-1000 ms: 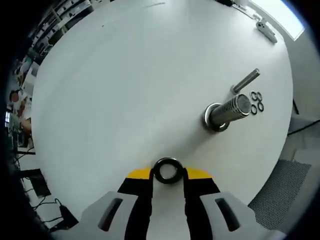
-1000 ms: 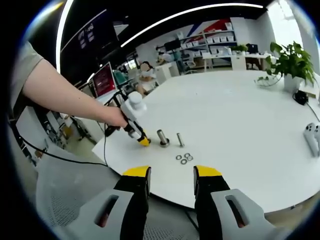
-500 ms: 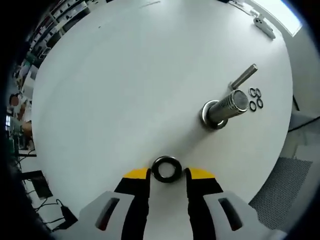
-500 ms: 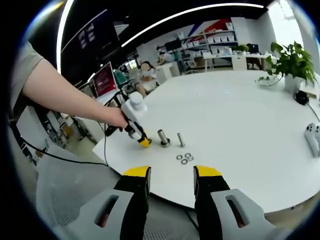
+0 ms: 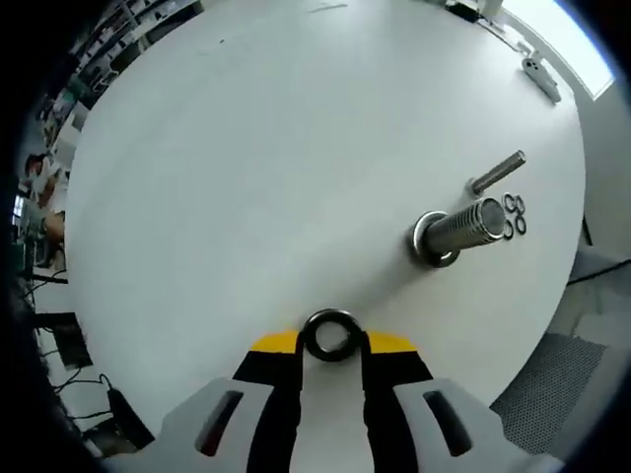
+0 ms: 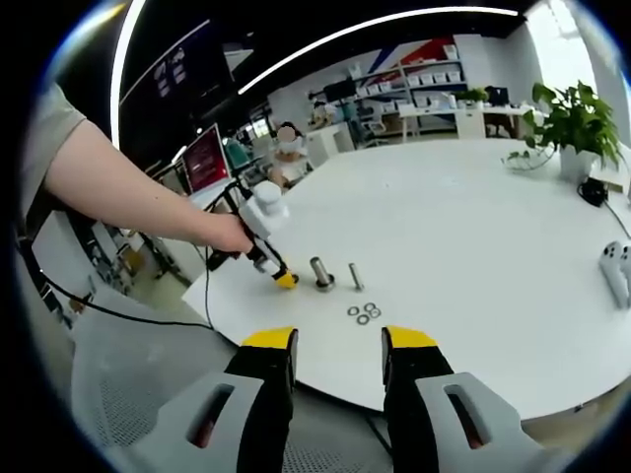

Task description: Place the washer onto the threaded stud by aligning its center hole with the stud, sliding it down to the base, and recovering from edge contact or off-axis alignment until the washer reaches the visible bottom stop.

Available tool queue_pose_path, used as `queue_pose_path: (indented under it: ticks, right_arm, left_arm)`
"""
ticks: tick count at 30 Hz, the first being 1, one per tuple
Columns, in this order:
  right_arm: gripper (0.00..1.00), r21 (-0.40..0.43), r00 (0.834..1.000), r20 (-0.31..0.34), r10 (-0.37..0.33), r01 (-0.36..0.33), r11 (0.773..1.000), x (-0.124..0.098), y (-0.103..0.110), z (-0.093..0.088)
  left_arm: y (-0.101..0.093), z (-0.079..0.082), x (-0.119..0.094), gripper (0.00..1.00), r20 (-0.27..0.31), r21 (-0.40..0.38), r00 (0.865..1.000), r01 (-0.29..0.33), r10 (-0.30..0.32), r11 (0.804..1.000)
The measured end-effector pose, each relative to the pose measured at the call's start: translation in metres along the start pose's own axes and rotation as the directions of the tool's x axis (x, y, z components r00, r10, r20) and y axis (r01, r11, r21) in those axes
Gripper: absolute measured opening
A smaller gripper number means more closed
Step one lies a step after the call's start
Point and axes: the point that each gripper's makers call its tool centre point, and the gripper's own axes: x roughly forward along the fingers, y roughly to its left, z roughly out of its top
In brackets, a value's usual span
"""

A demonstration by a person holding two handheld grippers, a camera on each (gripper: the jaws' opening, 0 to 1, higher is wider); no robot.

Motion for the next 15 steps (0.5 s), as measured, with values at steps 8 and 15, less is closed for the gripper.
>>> queue_pose_path:
  ticks: [8,15]
  right_arm:
    - [0.36,-0.008,1.0,-0.01,0.003,-0.003,1.0,0.001,0.0,-0.002]
    - [0.36,-0.011,1.0,-0.017,0.01,-0.01,1.0,0.001,0.001,-0.003]
  left_arm:
    - [-0.009,-0.002,0.0,0.19,-0.016,0.046,1.0,-0.008,0.008,0.999]
    - [-0.023,-0.007,-0.001,0.19,-0.029,0.127,1.0,0.002,0.002,0.992]
